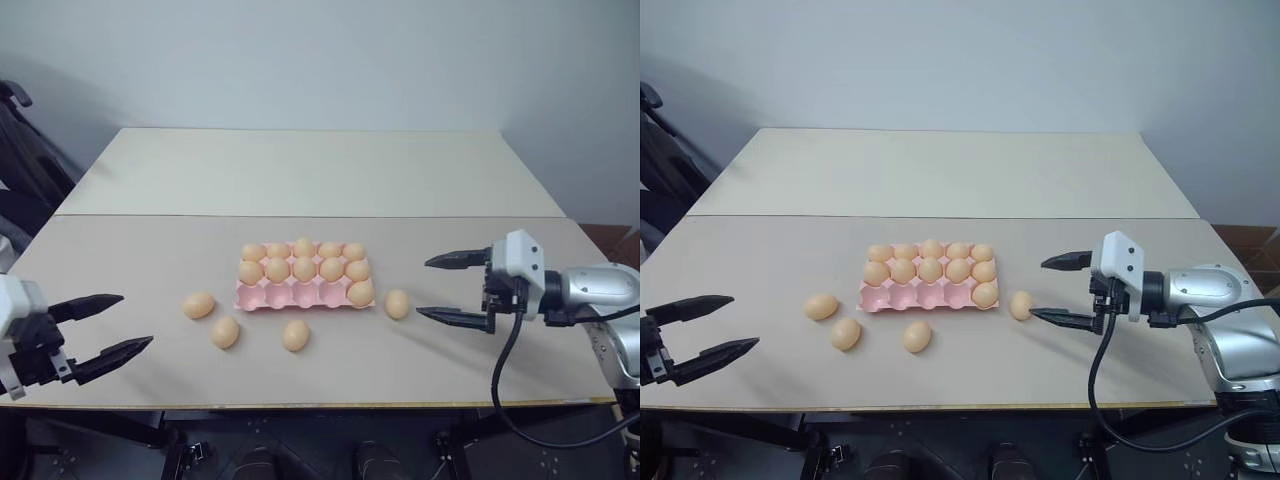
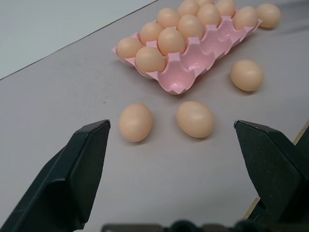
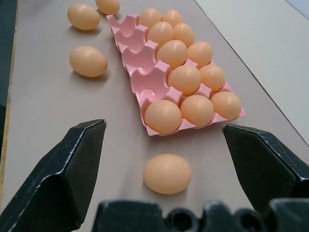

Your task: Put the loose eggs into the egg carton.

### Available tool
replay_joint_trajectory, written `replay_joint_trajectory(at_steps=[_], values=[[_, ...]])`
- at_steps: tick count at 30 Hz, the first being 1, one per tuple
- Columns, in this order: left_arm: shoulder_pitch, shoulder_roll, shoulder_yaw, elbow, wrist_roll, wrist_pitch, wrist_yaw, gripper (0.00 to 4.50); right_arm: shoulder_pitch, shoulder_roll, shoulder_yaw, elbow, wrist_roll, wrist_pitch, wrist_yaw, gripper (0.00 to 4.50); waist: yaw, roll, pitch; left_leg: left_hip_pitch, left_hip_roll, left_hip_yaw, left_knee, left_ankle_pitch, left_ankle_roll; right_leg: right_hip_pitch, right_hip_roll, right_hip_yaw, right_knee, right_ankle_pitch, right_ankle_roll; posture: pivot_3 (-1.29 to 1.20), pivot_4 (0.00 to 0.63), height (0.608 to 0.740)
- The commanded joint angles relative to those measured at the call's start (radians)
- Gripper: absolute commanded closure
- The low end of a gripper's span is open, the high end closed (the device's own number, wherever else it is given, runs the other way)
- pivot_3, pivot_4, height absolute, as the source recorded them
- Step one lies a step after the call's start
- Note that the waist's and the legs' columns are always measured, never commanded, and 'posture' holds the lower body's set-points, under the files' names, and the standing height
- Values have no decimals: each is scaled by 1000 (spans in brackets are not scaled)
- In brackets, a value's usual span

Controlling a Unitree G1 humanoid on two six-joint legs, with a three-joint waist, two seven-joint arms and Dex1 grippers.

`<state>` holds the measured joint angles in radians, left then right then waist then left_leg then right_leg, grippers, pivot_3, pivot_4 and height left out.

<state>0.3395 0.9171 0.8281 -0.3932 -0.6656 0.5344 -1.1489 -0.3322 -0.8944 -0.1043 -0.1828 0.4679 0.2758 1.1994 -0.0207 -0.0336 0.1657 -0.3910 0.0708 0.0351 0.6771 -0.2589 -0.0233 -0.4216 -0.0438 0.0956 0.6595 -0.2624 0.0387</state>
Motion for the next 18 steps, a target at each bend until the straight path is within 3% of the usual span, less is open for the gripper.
replay_joint_trajectory(at_steps=[1,18], values=[[-15,4,28,-14,-31,19,20,22,-9,-6,-22,-12,6,-11,2,0,0,0,0,0,0,0,0,0,0,0,0,0,0,0,0,0,150,740],[-19,1,-8,-95,-56,16,21,22,-11,-15,-20,-19,-3,1,-8,0,0,0,0,0,0,0,0,0,0,0,0,0,0,0,0,0,150,740]])
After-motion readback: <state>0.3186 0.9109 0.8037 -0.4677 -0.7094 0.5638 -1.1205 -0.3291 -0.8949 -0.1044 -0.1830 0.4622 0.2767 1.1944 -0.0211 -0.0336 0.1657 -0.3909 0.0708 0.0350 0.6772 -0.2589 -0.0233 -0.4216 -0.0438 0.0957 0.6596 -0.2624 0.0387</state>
